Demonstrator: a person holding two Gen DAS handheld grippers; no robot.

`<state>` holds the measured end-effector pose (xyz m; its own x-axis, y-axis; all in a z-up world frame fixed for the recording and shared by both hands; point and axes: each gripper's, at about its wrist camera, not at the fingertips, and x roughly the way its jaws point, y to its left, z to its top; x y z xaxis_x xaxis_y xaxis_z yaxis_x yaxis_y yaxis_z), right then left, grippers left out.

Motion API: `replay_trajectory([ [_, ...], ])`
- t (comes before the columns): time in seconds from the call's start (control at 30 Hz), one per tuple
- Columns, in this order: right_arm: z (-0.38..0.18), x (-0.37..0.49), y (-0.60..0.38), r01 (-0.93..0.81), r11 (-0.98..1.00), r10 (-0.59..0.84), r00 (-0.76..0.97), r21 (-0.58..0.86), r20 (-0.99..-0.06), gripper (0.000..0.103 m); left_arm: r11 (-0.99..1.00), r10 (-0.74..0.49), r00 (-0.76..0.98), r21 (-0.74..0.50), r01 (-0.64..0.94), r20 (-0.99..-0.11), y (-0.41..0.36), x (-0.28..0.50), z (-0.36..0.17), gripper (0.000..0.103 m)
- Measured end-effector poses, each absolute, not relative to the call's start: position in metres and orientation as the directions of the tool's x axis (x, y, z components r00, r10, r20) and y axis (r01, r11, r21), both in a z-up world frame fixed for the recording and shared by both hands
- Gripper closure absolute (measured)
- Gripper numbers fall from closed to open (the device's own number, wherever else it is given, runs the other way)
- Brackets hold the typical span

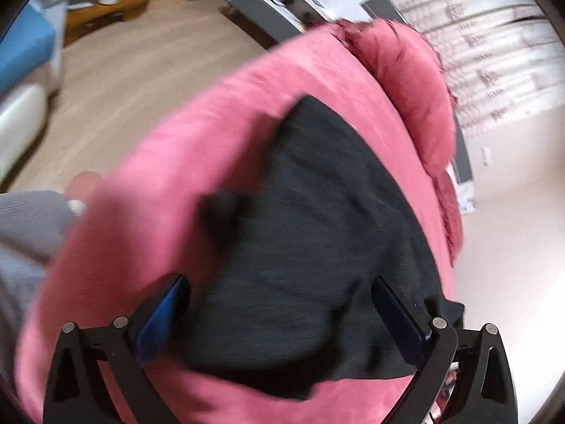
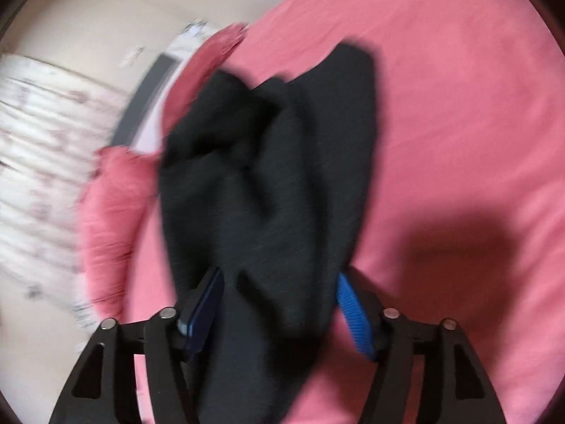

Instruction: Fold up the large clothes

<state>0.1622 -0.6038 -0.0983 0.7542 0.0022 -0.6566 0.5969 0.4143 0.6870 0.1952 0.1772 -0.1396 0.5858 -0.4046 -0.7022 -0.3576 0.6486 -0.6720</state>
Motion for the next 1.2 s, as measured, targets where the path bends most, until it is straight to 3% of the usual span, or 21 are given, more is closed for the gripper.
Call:
replay_trajectory([
  [0.07,-0.101,0.174,-0.596,0.615,0.448,-0.016,0.732,0.649,-0.682,0.018,0.724,-0.316,0.522,-0.557,-0.407,-0.792,0.16,0.208,-0.141,0.004],
  [0.1,-0.102,0.179,-0.591,0.631,0.479,-0.04,0.71,0.609,-0.704,0.021,0.785,-0.243,0.491,-0.467,-0.408,-0.837,0.15,0.216,-0.138,0.01],
  [0.13,-0.101,0.185,-0.587,0.654,0.498,-0.072,0.685,0.569,-0.725,0.027,0.807,-0.19,0.49,-0.42,-0.415,-0.85,0.145,0.218,-0.135,0.028],
  [0.17,-0.097,0.188,-0.578,0.686,0.52,-0.109,0.644,0.509,-0.757,0.064,0.811,-0.167,0.5,-0.407,-0.42,-0.85,0.145,0.219,-0.132,0.038],
  [0.2,-0.096,0.191,-0.578,0.699,0.538,-0.112,0.614,0.472,-0.781,0.088,0.794,-0.192,0.513,-0.44,-0.419,-0.836,0.148,0.217,-0.13,0.04],
  [0.37,-0.065,0.155,-0.568,0.609,0.549,-0.077,0.718,0.572,-0.692,0.09,0.792,-0.275,0.56,-0.514,-0.33,-0.782,0.173,0.208,-0.113,0.054],
  [0.57,-0.026,0.079,-0.532,0.554,0.561,-0.018,0.751,0.615,-0.66,0.09,0.792,-0.251,0.597,-0.516,-0.327,-0.762,0.208,0.19,-0.094,0.055],
  [0.73,-0.047,-0.024,-0.49,0.567,0.48,0.061,0.74,0.67,-0.67,0.088,0.753,-0.224,0.573,-0.513,-0.412,-0.788,0.261,0.166,-0.11,0.055],
  [0.9,-0.093,-0.112,-0.474,0.568,0.378,0.135,0.747,0.731,-0.651,0.068,0.729,-0.241,0.536,-0.516,-0.451,-0.809,0.271,0.163,-0.119,0.047],
  [1.03,-0.084,-0.144,-0.5,0.551,0.351,0.019,0.804,0.757,-0.594,0.063,0.74,-0.153,0.591,-0.488,-0.463,-0.792,0.257,0.138,-0.092,0.044],
  [1.2,-0.083,-0.144,-0.565,0.606,0.292,-0.109,0.79,0.74,-0.603,0.062,0.817,-0.023,0.655,-0.392,-0.423,-0.755,0.212,0.119,-0.065,0.043],
])
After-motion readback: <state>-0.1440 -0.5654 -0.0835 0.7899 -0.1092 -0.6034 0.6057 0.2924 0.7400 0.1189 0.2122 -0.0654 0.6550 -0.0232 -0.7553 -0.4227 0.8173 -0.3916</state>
